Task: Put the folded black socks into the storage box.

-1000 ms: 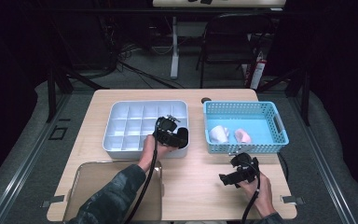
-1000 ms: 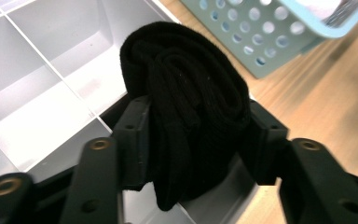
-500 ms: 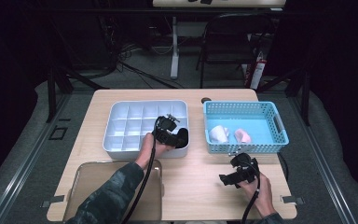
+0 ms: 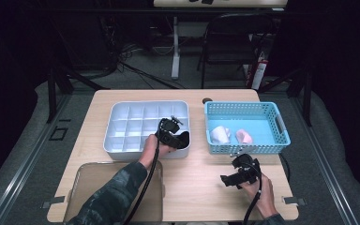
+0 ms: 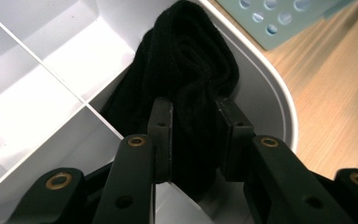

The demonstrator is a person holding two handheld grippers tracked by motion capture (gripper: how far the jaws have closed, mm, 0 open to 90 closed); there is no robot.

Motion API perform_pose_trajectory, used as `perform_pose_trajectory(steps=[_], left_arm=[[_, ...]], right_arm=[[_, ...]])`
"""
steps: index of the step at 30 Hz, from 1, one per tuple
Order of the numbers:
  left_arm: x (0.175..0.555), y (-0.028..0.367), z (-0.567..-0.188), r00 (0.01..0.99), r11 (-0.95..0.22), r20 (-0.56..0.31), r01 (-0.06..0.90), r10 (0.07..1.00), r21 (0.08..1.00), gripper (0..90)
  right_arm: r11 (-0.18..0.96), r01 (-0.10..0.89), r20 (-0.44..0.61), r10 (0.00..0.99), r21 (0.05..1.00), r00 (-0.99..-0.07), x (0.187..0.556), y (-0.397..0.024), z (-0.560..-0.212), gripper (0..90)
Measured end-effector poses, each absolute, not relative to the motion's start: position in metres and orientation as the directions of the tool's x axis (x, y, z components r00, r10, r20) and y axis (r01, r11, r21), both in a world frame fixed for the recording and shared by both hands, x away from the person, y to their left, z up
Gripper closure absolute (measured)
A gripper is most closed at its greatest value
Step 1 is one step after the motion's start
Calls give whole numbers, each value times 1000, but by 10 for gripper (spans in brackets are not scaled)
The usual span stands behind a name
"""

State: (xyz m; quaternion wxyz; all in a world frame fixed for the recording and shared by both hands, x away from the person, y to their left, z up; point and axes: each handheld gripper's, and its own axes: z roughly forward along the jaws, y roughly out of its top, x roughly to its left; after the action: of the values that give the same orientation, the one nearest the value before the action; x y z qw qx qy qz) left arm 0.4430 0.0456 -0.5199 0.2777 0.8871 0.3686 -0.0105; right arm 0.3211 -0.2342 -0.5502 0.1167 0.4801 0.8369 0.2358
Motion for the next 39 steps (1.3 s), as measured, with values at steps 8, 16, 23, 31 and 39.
perform_pose_trajectory(steps=[8, 16, 23, 31, 39], left_arm=[[438, 52, -515, 716, -522, -263, 667, 647, 531, 622], [430, 61, -494, 729, -509, -205, 623, 653, 595, 414], [415, 73, -483, 748, -521, -188, 596, 636, 611, 265], [390, 82, -482, 759, -529, -177, 581, 627, 618, 147], [365, 91, -485, 768, -529, -198, 579, 609, 620, 100]], right_arm=[[420, 745, 37, 859, 518, -510, 320, -235, -549, 30], [408, 745, 47, 862, 527, -505, 321, -237, -548, 24], [399, 747, 68, 859, 532, -507, 320, -238, -545, 1], [398, 745, 88, 851, 535, -517, 319, -235, -544, 0], [382, 744, 116, 846, 548, -520, 319, -236, -542, 0]])
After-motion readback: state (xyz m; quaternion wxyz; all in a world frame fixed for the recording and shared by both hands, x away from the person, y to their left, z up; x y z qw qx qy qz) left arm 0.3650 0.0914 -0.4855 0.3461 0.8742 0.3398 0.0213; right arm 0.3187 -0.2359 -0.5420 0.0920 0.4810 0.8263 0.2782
